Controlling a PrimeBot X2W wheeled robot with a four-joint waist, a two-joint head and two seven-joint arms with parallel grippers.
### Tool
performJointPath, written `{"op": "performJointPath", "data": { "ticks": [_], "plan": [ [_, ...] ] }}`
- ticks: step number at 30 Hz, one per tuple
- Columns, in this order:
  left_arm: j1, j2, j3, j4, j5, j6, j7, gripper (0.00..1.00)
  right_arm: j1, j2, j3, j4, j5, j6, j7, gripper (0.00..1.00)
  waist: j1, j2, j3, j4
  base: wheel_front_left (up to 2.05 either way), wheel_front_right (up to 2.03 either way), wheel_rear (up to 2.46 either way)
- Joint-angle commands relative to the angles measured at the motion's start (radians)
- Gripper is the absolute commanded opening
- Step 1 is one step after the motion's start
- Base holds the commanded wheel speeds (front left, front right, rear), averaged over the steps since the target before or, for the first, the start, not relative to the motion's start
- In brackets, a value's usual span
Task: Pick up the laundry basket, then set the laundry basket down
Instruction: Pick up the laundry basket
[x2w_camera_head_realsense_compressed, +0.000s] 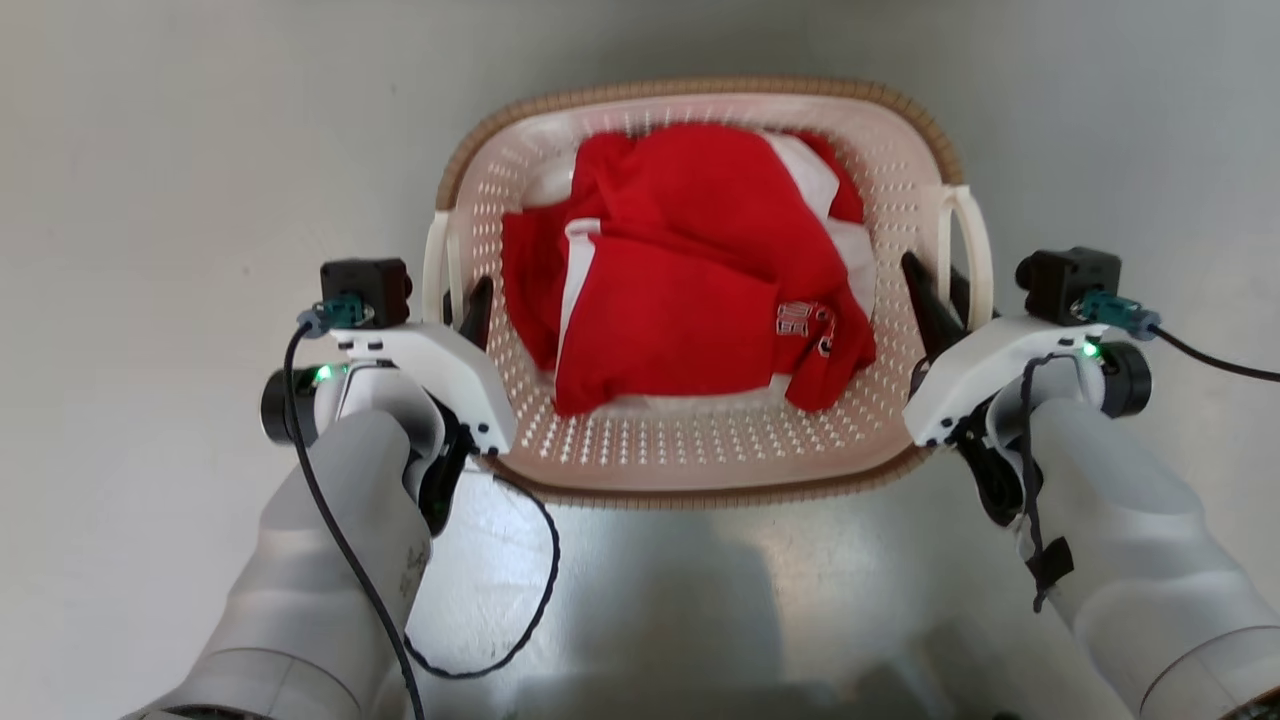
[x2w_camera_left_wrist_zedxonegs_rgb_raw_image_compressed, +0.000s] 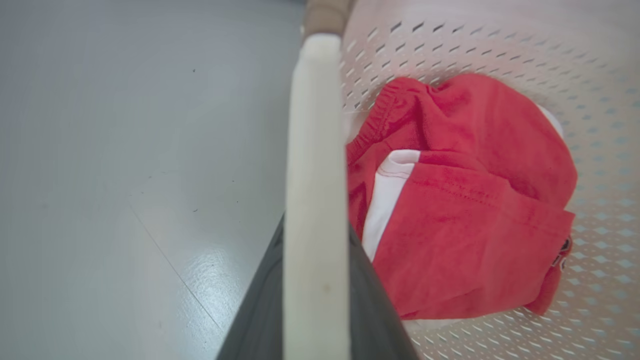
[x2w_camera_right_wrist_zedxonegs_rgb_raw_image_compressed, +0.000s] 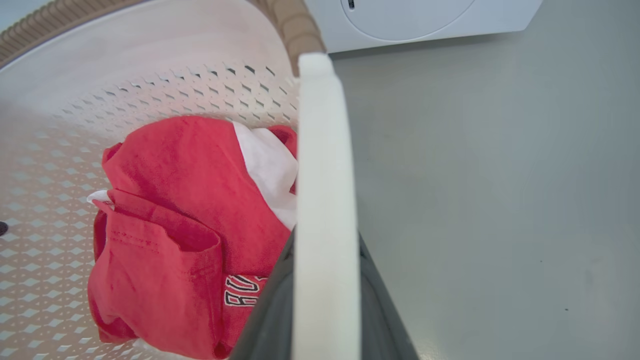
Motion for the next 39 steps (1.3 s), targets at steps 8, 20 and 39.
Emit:
{"op": "performJointPath", "data": {
  "ticks": [8,20,39],
  "plan": [
    [0.102,0.036,-0.060,0.023,-0.093,-0.007,0.059,0.00,0.090,0.002,0.105,0.048,0.109,0.000,0.031,0.00,-0.0001,0.0000,-0.209,-0.024,0.00,0.00,0.00],
    [0.214,0.070,-0.173,0.015,-0.198,-0.007,0.131,0.00,0.154,0.002,0.214,0.098,0.227,0.000,0.127,0.00,-0.0001,0.0000,-0.423,-0.049,0.00,0.00,0.00],
    [0.336,0.104,-0.316,-0.023,-0.367,-0.007,0.288,0.00,0.234,-0.020,0.329,0.097,0.371,0.000,0.266,0.00,-0.0001,0.0000,-0.643,-0.049,0.00,0.00,0.00]
  ]
}}
